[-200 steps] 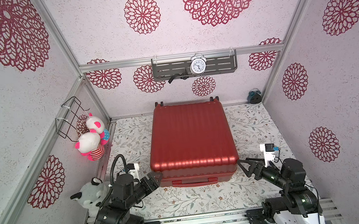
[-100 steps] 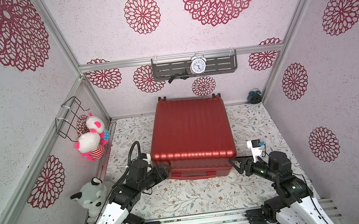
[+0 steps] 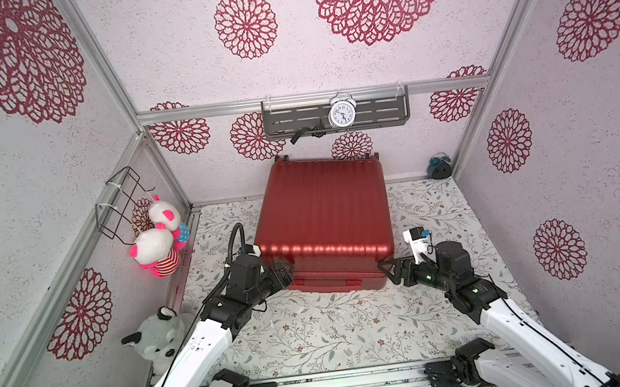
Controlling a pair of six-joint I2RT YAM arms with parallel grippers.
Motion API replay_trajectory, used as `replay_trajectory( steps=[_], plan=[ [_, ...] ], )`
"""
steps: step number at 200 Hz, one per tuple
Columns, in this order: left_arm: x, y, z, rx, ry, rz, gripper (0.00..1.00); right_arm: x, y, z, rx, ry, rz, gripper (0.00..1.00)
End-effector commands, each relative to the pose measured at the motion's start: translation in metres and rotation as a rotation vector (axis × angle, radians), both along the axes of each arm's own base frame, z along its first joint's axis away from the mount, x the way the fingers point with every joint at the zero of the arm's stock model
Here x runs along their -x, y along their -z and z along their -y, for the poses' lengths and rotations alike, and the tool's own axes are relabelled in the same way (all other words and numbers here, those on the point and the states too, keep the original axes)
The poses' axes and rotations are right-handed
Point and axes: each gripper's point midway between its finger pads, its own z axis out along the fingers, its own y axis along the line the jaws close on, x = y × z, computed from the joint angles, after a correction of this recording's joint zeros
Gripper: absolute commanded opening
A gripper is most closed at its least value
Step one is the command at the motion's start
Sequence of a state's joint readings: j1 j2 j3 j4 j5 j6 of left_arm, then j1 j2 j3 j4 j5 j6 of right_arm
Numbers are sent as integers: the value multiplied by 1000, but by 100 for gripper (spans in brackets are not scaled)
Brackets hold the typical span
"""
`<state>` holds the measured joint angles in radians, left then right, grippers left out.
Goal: Open the suitcase zippers
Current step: Move the suitcase to the center of the board.
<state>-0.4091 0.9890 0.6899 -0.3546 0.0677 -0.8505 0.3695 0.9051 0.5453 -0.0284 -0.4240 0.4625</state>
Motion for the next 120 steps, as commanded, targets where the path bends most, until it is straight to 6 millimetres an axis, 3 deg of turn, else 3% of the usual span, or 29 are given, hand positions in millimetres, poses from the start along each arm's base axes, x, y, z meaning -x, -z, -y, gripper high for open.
replay_trajectory(
  steps=[1,53,66,91,120],
  plan=[
    [-15,-23,-2,10,-25,89,86,-26,-12,-8,4,11,73,77],
    [-4,-15,-7,14,-35,76,88,-39,4,-22,64,-46,34,86],
    [0,-15,-9,16,-37,74,88,-34,7,-17,91,-45,42,99],
    [10,-13,-11,32,-35,77,89,-20,6,-4,105,-19,87,99],
    [18,-8,0,70,-8,70,89,-19,21,12,115,31,68,98]
  ],
)
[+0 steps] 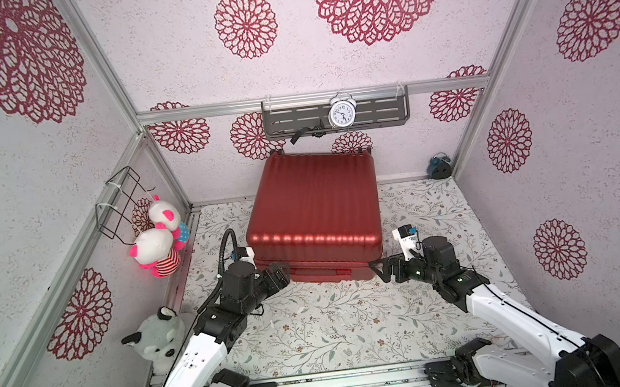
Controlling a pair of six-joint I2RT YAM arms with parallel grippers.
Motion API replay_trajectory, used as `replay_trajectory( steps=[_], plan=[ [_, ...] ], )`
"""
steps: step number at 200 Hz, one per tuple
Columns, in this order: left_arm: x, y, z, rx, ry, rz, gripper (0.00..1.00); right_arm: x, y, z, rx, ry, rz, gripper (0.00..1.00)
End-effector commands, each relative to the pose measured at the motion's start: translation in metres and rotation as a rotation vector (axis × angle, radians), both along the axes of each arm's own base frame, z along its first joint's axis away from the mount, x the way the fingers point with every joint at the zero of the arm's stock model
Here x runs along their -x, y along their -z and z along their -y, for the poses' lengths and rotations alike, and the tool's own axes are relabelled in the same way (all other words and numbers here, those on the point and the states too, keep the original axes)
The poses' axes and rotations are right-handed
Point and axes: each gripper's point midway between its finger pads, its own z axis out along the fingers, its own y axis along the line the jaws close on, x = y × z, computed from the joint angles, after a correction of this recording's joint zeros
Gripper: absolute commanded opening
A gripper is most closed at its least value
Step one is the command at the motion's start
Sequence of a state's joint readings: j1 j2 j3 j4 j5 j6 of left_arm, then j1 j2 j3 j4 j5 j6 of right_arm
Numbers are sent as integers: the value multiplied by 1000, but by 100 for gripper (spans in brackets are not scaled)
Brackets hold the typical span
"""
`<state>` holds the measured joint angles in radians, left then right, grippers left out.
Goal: Open the suitcase zippers
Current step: Move the suitcase to the center of the board, then unzip the zipper on the suitcase.
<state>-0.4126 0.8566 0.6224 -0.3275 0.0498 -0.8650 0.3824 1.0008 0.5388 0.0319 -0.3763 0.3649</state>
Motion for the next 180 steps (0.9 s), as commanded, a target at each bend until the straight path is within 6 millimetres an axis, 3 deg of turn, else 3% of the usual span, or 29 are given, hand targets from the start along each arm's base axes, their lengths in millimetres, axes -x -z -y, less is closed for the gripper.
replay_trajectory(
  steps=[1,19,40,80,137,180],
  plan=[
    [6,6,8,33,16,-13,89,-6,2,14,15,49,34,98],
    [9,7,19,47,43,-14,88,-10,9,19,-16,58,28,89],
    [14,8,29,46,69,-14,89,-14,16,24,-53,60,64,64],
    [20,13,44,44,104,-13,89,-22,15,32,-34,68,179,70],
    [20,16,59,41,144,-19,89,-38,24,14,-42,-126,174,54],
    [24,15,57,28,149,-18,90,-41,30,2,-64,-216,215,52]
  ],
)
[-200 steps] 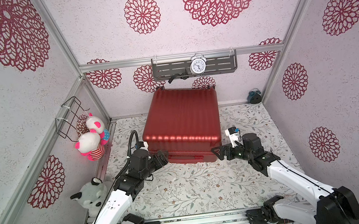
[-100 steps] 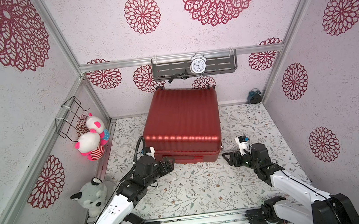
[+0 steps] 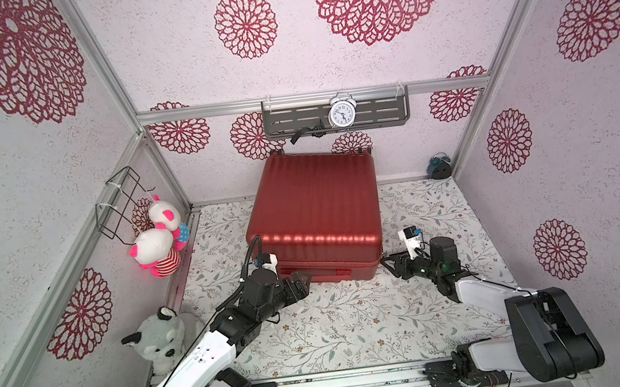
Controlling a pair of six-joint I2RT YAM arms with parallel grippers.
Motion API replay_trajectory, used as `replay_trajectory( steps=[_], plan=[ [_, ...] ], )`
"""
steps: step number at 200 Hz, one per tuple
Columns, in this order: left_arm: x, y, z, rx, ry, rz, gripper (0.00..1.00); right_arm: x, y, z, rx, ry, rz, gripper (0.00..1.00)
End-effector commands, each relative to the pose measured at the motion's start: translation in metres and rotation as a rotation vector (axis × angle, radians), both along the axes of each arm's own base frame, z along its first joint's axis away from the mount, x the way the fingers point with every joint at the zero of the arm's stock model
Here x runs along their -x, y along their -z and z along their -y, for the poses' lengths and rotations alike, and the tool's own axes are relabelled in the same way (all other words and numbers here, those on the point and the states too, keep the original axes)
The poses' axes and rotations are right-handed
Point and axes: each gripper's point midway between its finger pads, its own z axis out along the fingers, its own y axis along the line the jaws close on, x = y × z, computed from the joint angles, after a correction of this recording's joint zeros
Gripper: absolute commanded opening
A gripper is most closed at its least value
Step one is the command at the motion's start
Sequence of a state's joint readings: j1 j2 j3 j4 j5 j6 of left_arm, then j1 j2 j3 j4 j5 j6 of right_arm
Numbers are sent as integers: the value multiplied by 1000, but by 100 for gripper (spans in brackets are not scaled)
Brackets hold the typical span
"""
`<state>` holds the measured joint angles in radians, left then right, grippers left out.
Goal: Open the suitcase zippers
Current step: Unzip the zipper on the suitcase.
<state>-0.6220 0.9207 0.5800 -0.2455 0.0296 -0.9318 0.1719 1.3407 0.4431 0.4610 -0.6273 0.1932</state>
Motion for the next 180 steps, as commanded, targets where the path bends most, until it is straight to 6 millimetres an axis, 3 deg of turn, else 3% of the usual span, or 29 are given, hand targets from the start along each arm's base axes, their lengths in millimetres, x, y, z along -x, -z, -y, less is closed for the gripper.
replay_trajectory(
  steps=[1,59,99,180],
  plan=[
    [0,-6,0,4,-8,27,90,1,-24,-19,-43,-134,141,52],
    [-2,-5,5,8,11,23,91,11,-30,-26,-56,-172,286,43],
    [-5,-1,12,7,25,10,91,9,-34,-30,-80,-186,322,38],
    [-9,1,19,-1,37,2,91,21,-43,-38,-114,-230,376,34]
  ],
)
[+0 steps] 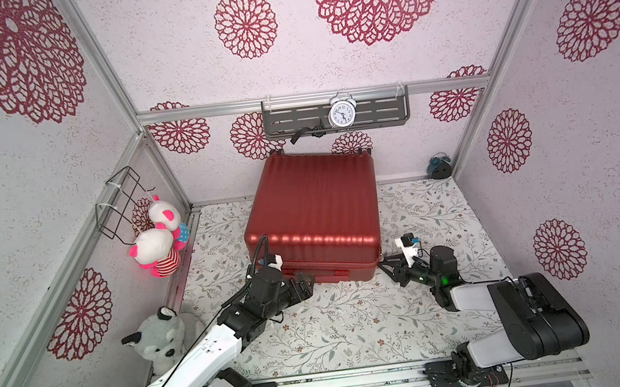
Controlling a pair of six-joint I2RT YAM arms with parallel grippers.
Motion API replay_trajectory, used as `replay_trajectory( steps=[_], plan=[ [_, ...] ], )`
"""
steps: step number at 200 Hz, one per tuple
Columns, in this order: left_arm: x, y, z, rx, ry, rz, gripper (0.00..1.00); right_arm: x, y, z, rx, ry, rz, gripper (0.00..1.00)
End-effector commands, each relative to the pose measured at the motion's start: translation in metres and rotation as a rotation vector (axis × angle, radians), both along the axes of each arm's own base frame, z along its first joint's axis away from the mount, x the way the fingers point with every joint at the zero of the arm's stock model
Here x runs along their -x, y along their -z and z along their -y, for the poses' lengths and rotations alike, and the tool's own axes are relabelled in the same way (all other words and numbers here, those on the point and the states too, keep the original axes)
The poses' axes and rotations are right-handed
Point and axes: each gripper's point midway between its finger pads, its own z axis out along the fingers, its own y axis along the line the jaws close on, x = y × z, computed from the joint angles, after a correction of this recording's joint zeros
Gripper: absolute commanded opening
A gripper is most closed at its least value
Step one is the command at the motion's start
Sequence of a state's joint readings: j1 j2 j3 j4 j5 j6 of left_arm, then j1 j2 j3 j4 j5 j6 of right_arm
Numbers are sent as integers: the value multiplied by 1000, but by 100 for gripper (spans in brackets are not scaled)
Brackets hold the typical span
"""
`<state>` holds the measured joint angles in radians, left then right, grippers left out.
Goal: Open the suitcase zippers
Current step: Unzip the zipper on the suitcase.
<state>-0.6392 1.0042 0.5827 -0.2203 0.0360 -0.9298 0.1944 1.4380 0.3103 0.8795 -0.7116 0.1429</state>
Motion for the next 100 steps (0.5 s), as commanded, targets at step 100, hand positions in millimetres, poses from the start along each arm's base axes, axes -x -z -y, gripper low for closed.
replay_trajectory(
  steps=[100],
  plan=[
    [-5,-16,10,24,15,46,91,17,-50,-28,-98,-154,219,21]
  ],
)
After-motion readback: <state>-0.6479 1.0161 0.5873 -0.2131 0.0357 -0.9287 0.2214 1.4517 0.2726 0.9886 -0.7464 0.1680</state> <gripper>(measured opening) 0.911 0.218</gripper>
